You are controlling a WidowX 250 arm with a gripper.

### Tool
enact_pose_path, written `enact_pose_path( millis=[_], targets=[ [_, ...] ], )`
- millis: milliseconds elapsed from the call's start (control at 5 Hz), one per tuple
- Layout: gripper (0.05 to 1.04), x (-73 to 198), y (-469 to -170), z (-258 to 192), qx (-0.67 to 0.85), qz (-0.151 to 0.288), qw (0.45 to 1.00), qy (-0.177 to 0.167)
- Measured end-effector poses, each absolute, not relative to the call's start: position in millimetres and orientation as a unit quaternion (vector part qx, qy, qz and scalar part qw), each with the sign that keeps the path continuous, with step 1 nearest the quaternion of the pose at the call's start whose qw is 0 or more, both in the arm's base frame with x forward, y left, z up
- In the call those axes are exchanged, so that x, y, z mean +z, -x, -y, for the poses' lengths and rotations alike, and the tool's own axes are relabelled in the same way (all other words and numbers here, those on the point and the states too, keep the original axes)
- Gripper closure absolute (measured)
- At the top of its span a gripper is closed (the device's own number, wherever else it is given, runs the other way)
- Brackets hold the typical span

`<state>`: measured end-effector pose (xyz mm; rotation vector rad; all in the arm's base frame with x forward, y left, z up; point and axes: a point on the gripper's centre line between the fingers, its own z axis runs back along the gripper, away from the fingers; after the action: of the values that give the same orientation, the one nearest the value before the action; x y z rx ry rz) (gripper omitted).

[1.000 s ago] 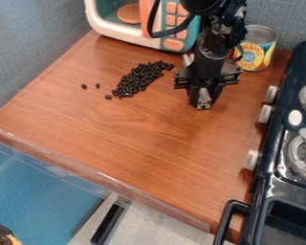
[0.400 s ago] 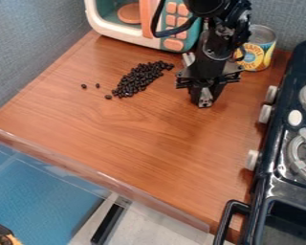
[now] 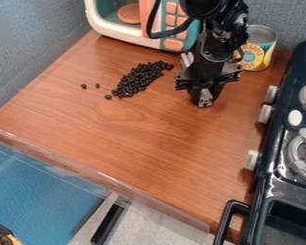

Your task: Sweep into pile

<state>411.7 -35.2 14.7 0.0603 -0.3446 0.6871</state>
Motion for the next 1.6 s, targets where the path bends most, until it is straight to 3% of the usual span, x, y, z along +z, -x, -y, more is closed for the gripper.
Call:
enact_pose_path(
  millis=[400, 1200, 1600],
  targets=[
    [0.697, 16.1, -405.9, 22.1, 0.38, 0.123, 0.917, -0.019],
    [0.697, 39.1, -399.0, 6.4, 0.419, 0.138, 0.897, -0.003],
    [0.697, 36.6, -394.7, 6.2, 0.416, 0.133, 0.899, -0.003]
  ],
)
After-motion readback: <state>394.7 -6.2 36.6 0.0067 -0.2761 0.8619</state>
